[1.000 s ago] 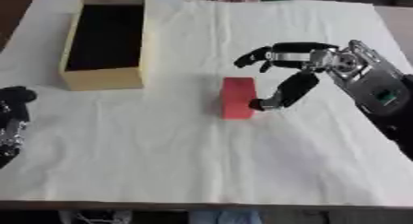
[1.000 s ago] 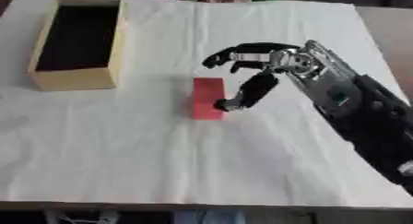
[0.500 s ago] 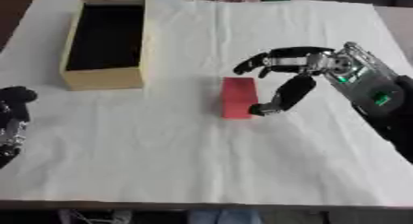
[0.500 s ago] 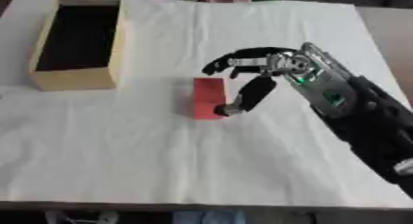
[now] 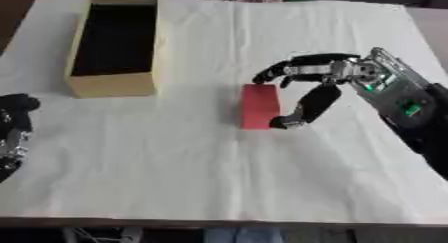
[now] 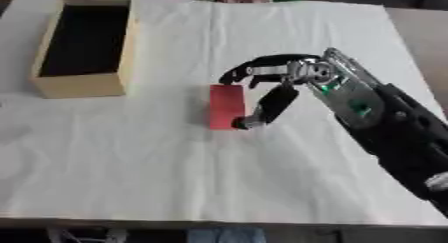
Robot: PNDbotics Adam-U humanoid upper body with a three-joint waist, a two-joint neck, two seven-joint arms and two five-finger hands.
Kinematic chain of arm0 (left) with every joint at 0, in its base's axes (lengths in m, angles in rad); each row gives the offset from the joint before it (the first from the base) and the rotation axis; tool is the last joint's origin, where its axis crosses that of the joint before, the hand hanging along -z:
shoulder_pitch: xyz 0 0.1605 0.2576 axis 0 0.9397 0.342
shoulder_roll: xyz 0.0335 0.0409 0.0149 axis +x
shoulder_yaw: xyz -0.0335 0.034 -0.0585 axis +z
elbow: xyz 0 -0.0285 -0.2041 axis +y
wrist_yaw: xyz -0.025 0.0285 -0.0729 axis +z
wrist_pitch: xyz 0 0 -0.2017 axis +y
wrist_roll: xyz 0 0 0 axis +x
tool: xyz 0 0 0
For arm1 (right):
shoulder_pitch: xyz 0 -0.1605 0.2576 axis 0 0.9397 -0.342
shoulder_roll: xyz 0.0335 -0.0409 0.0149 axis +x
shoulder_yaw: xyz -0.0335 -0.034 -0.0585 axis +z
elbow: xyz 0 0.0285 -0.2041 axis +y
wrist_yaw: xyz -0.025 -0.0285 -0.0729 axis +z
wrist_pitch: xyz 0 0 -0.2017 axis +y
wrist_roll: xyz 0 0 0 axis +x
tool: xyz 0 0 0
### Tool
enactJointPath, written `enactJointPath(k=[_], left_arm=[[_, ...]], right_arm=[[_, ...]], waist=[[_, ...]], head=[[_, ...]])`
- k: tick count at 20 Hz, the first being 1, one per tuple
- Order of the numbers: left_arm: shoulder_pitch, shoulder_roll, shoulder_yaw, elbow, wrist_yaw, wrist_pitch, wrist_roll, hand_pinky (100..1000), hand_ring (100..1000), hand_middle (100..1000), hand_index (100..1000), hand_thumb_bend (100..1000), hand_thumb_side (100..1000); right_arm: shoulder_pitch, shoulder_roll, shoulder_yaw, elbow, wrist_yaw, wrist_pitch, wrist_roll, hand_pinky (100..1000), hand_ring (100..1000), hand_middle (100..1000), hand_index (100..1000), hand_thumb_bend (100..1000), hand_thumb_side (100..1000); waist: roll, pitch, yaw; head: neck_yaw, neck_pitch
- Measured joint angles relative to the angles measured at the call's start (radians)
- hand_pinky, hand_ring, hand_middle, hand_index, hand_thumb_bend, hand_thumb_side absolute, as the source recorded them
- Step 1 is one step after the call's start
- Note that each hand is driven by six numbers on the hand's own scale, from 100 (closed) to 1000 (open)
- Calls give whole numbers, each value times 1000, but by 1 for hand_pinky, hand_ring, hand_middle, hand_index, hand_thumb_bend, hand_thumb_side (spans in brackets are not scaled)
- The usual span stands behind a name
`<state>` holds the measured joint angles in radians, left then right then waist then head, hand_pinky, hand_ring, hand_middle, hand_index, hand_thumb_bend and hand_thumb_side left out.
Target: Pick up objects on the table and place them in the box.
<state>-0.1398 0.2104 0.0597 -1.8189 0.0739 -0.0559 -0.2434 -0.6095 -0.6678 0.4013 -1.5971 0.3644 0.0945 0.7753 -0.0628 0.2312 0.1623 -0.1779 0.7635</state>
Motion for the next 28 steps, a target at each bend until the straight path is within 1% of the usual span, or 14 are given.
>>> enactJointPath(k=[10, 13, 14, 15, 16, 17, 19, 20, 21, 22, 23, 24, 25, 28], left_arm=[[0, 0, 0, 0, 0, -1, -2, 1000, 819, 691, 767, 100, 279], [0, 0, 0, 0, 0, -1, -2, 1000, 819, 691, 767, 100, 279], [0, 0, 0, 0, 0, -1, -2, 1000, 819, 691, 767, 100, 280], [0, 0, 0, 0, 0, -1, -2, 1000, 819, 691, 767, 100, 279], [0, 0, 0, 0, 0, -1, -2, 1000, 819, 691, 767, 100, 279], [0, 0, 0, 0, 0, -1, -2, 1000, 818, 691, 767, 100, 279], [0, 0, 0, 0, 0, -1, -2, 1000, 818, 691, 766, 100, 279], [0, 0, 0, 0, 0, -1, -2, 1000, 818, 691, 766, 100, 279], [0, 0, 0, 0, 0, -1, -2, 1000, 818, 691, 766, 100, 279], [0, 0, 0, 0, 0, -1, -2, 1000, 818, 691, 766, 100, 279], [0, 0, 0, 0, 0, -1, -2, 1000, 818, 691, 766, 100, 279], [0, 0, 0, 0, 0, -1, -2, 1000, 818, 691, 766, 100, 279], [0, 0, 0, 0, 0, -1, -2, 1000, 818, 691, 766, 100, 278], [0, 0, 0, 0, 0, -1, -2, 1000, 818, 691, 766, 100, 279]], right_arm=[[-7, 15, 3, 15, 22, -4, 2, 874, 1000, 931, 1000, 371, 360], [-10, 22, 2, 22, 29, -6, -6, 857, 1000, 913, 1000, 340, 309], [-10, 22, 2, 23, 31, -7, -13, 845, 1000, 892, 1000, 317, 265], [-10, 23, 2, 24, 35, -7, -23, 832, 1000, 850, 995, 291, 209], [-10, 23, 1, 25, 40, -7, -35, 832, 1000, 850, 995, 291, 209], [-10, 23, 0, 25, 47, -6, -52, 810, 1000, 756, 972, 249, 100], [-10, 25, -1, 25, 63, -5, -95, 795, 1000, 676, 956, 222, 100], [-10, 26, -1, 25, 72, -5, -120, 791, 1000, 658, 952, 216, 100], [-10, 27, -1, 25, 83, -4, -144, 777, 1000, 586, 937, 197, 100], [-10, 28, -1, 25, 93, -4, -169, 776, 1000, 578, 935, 194, 100], [-10, 29, -1, 25, 101, -4, -194, 765, 1000, 529, 924, 183, 100], [-10, 30, -1, 25, 109, -4, -218, 760, 1000, 512, 920, 180, 100], [-9, 30, -1, 25, 116, -4, -241, 747, 1000, 472, 907, 177, 100], [-9, 30, -2, 24, 130, -3, -307, 730, 1000, 427, 895, 170, 100]], waist=[[0, 0, 1], [0, 0, 1], [0, 0, 1], [0, 0, 1], [0, 0, 1], [0, 0, 1], [0, 0, 1], [1, 0, 1], [1, 0, 1], [1, 0, 1], [1, 0, 0], [2, 0, 0], [2, 0, 0], [4, 0, 0]], head=[[0, 0], [0, 0], [0, 0], [0, 0], [0, 0], [0, 0], [0, 0], [0, 0], [0, 0], [0, 0], [0, 0], [0, 0], [0, 0], [0, 0]])
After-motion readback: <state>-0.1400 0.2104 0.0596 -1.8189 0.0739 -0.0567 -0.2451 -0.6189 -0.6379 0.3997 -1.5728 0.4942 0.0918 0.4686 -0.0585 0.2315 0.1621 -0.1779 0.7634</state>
